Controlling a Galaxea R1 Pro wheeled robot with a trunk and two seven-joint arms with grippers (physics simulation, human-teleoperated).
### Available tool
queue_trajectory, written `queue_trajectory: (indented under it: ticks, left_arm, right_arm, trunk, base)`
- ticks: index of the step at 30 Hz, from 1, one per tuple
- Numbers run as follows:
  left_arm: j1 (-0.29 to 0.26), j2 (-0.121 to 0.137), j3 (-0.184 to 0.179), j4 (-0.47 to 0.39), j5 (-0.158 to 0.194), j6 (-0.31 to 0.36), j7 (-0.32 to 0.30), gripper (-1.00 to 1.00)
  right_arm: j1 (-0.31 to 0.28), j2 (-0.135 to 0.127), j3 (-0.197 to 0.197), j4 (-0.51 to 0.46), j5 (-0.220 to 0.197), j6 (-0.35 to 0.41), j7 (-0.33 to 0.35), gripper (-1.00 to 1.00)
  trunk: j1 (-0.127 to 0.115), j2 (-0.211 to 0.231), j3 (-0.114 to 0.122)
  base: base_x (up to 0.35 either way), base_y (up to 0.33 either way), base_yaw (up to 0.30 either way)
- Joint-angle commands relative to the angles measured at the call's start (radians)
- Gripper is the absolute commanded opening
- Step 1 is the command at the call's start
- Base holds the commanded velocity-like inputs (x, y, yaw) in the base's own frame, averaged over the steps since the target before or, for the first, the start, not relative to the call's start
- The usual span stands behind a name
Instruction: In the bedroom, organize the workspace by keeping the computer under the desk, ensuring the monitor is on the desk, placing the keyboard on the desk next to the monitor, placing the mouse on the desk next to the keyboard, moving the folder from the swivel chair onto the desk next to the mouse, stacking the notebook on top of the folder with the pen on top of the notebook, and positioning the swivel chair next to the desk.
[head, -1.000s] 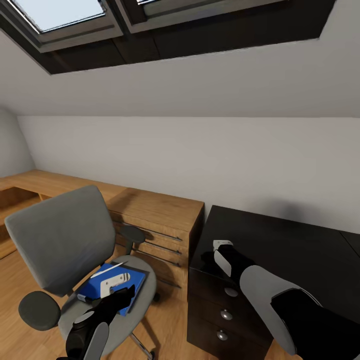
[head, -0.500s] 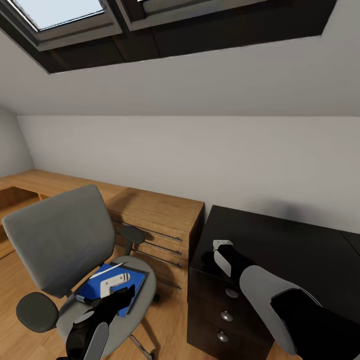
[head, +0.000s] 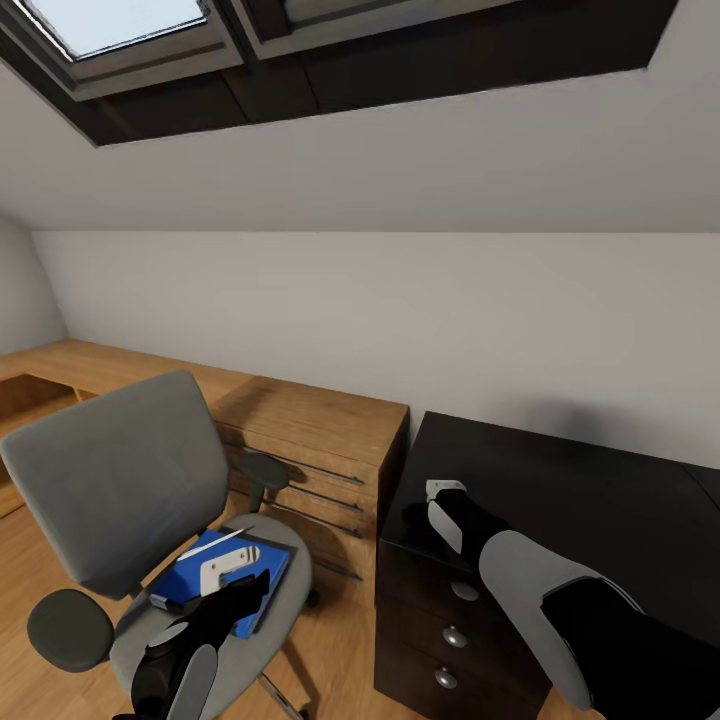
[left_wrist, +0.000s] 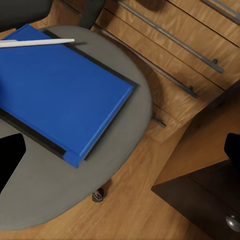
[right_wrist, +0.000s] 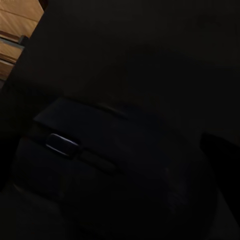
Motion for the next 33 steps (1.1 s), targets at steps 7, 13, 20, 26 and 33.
queue_trajectory:
  ticks: [7,13,20,26,33]
  left_arm:
    - [-0.001,0.000,-0.001,-0.001,0.011,0.002,0.010,1.00]
    - [-0.001,0.000,-0.001,-0.001,0.011,0.002,0.010,1.00]
    - [-0.001,0.000,-0.001,-0.001,0.011,0.002,0.010,1.00]
    - [-0.001,0.000,-0.001,-0.001,0.011,0.003,0.010,1.00]
    - [-0.001,0.000,-0.001,0.000,0.011,0.003,0.010,1.00]
  right_arm:
    - [0.000,0.000,0.008,-0.002,-0.011,0.002,-0.007,-1.00]
    - [0.000,0.000,0.008,-0.002,-0.010,0.002,-0.008,-1.00]
    - [0.001,0.000,0.008,-0.002,-0.009,0.002,-0.008,1.00]
    - [0.000,0.000,0.008,-0.002,-0.009,0.002,-0.007,1.00]
    - [0.000,-0.001,0.008,-0.012,-0.009,-0.002,-0.010,1.00]
  trunk:
    - [0.000,-0.001,-0.001]
    - [0.000,-0.001,-0.001]
    - [0.000,-0.001,-0.001]
    - [0.000,-0.001,-0.001]
    - [0.000,-0.001,-0.001]
  base:
    - [0.000,0.000,0.000]
    - [0.000,0.000,0.000]
    - [0.000,0.000,0.000]
    - [0.000,0.000,0.000]
    - [0.000,0.000,0.000]
